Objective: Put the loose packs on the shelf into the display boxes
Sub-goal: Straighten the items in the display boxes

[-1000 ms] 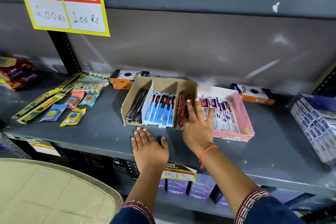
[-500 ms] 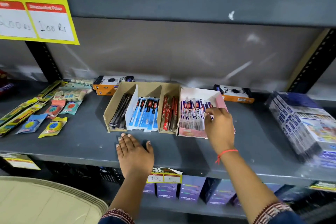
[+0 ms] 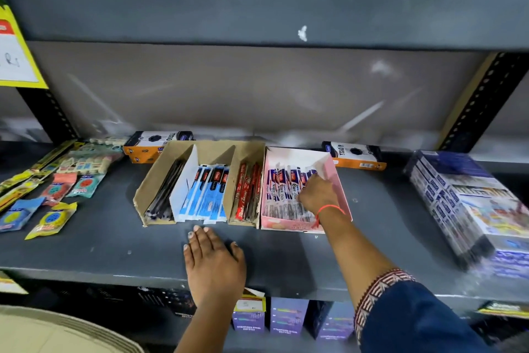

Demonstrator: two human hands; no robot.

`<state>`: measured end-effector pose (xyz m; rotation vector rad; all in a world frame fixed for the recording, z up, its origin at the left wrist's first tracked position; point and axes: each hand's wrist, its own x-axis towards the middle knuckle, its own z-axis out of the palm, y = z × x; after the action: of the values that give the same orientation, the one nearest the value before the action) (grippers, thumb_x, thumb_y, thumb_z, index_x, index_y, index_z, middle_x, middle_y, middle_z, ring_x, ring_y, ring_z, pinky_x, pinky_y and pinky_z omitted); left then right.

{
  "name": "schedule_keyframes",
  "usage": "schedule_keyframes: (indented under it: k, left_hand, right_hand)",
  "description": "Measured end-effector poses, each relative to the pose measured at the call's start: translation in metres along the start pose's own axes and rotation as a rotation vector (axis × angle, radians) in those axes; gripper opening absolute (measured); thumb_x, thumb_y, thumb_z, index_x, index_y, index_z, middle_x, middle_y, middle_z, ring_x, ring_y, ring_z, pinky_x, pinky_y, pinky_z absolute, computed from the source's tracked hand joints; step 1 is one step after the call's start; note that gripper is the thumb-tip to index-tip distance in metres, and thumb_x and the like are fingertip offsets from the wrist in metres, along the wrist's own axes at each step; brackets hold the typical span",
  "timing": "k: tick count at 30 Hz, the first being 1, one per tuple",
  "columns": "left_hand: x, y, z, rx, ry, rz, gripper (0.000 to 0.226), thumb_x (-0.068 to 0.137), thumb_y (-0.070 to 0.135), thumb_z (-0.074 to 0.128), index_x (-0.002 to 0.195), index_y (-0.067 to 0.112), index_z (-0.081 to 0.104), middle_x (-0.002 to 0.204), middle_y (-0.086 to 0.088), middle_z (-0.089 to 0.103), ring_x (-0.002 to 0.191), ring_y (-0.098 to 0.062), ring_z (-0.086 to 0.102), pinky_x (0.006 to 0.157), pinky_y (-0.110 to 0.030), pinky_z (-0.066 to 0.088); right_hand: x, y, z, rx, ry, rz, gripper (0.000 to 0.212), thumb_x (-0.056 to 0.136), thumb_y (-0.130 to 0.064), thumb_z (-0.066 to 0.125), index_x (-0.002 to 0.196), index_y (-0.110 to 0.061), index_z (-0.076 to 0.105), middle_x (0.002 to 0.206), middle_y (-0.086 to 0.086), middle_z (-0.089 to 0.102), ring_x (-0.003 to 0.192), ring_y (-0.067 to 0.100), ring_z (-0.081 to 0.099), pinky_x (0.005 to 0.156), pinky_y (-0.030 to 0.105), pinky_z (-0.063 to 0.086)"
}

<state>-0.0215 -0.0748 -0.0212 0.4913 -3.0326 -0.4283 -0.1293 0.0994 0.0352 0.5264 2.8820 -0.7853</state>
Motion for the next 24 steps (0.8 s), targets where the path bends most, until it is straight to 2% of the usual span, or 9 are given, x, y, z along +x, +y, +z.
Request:
schedule_keyframes:
  k: [3, 7, 10, 11, 14, 17, 18, 21, 24]
  left_hand:
    - [0.000, -0.001, 0.003, -0.007, 0.024, 0.006, 0.080, 0.079, 0.042, 0.001, 0.148, 0.001, 0.009, 0.158, -0.019, 0.010, 0.147, -0.029, 0.006, 0.120, -0.038, 0.002]
    - [0.001, -0.001, 0.004, -0.018, 0.038, 0.008, 0.088, 0.073, 0.044, -0.007, 0.148, 0.000, 0.011, 0.157, -0.019, 0.012, 0.147, -0.029, 0.008, 0.120, -0.038, 0.003]
    - [0.002, -0.002, 0.005, -0.020, 0.045, 0.014, 0.098, 0.066, 0.046, -0.013, 0.147, 0.000, 0.014, 0.157, -0.019, 0.014, 0.147, -0.030, 0.010, 0.120, -0.039, 0.004]
    - [0.002, -0.002, 0.006, -0.015, 0.044, 0.014, 0.100, 0.064, 0.047, -0.015, 0.147, 0.000, 0.014, 0.157, -0.019, 0.015, 0.147, -0.030, 0.010, 0.120, -0.040, 0.005]
    - [0.003, -0.002, 0.006, -0.008, 0.031, 0.007, 0.101, 0.062, 0.047, -0.015, 0.148, 0.000, 0.013, 0.157, -0.019, 0.013, 0.147, -0.029, 0.008, 0.120, -0.039, 0.004]
    - [0.003, -0.002, 0.006, -0.003, 0.023, 0.004, 0.101, 0.062, 0.047, -0.015, 0.148, 0.001, 0.012, 0.158, -0.018, 0.012, 0.147, -0.029, 0.008, 0.120, -0.039, 0.003]
    - [0.003, -0.002, 0.005, 0.001, 0.024, 0.006, 0.101, 0.062, 0.047, -0.015, 0.148, 0.001, 0.012, 0.158, -0.018, 0.012, 0.147, -0.029, 0.008, 0.120, -0.039, 0.003]
    - [0.002, -0.002, 0.005, -0.004, 0.028, 0.009, 0.102, 0.062, 0.047, -0.016, 0.148, 0.001, 0.012, 0.157, -0.018, 0.012, 0.147, -0.029, 0.008, 0.120, -0.038, 0.003]
    - [0.001, -0.002, 0.004, -0.013, 0.023, 0.010, 0.101, 0.063, 0.048, -0.015, 0.148, 0.001, 0.010, 0.158, -0.018, 0.011, 0.147, -0.029, 0.006, 0.120, -0.038, 0.002]
  right_hand:
    - [0.005, 0.001, 0.001, -0.020, -0.017, 0.024, 0.046, 0.090, -0.006, 0.051, 0.134, 0.005, 0.039, 0.118, 0.016, 0.064, 0.111, 0.029, 0.060, 0.092, 0.030, 0.045]
    - [0.009, 0.004, -0.001, -0.041, -0.027, -0.003, 0.040, 0.091, -0.010, 0.051, 0.127, 0.008, 0.050, 0.101, 0.012, 0.064, 0.083, 0.022, 0.058, 0.074, 0.025, 0.043]
    - [0.009, 0.006, -0.003, 0.002, -0.022, -0.024, 0.035, 0.092, -0.009, 0.047, 0.123, 0.005, 0.052, 0.113, 0.014, 0.064, 0.105, 0.029, 0.063, 0.085, 0.029, 0.047]
    - [0.008, 0.006, -0.004, 0.021, -0.020, -0.035, 0.033, 0.092, -0.008, 0.045, 0.121, 0.005, 0.054, 0.109, 0.013, 0.064, 0.108, 0.029, 0.062, 0.083, 0.029, 0.046]
    - [0.005, -0.001, -0.004, 0.087, 0.007, -0.079, 0.018, 0.088, -0.002, 0.043, 0.094, 0.002, 0.059, 0.080, 0.010, 0.056, 0.086, 0.026, 0.060, 0.070, 0.024, 0.039]
    - [0.002, -0.012, 0.003, 0.147, -0.002, -0.110, 0.018, 0.084, -0.009, 0.052, 0.067, -0.004, 0.054, 0.081, 0.018, 0.059, 0.081, 0.028, 0.060, 0.067, 0.024, 0.042]
    - [0.000, -0.015, 0.006, 0.156, -0.021, -0.115, 0.017, 0.083, -0.012, 0.054, 0.069, -0.004, 0.056, 0.084, 0.020, 0.062, 0.084, 0.030, 0.062, 0.070, 0.026, 0.046]
    - [-0.008, -0.018, 0.010, 0.133, -0.029, -0.107, 0.023, 0.086, -0.010, 0.054, 0.103, 0.002, 0.063, 0.110, 0.021, 0.067, 0.104, 0.034, 0.064, 0.085, 0.033, 0.051]
    - [-0.008, -0.014, 0.011, 0.142, -0.016, -0.090, 0.027, 0.086, 0.000, 0.047, 0.108, 0.006, 0.061, 0.113, 0.023, 0.067, 0.106, 0.035, 0.064, 0.086, 0.036, 0.052]
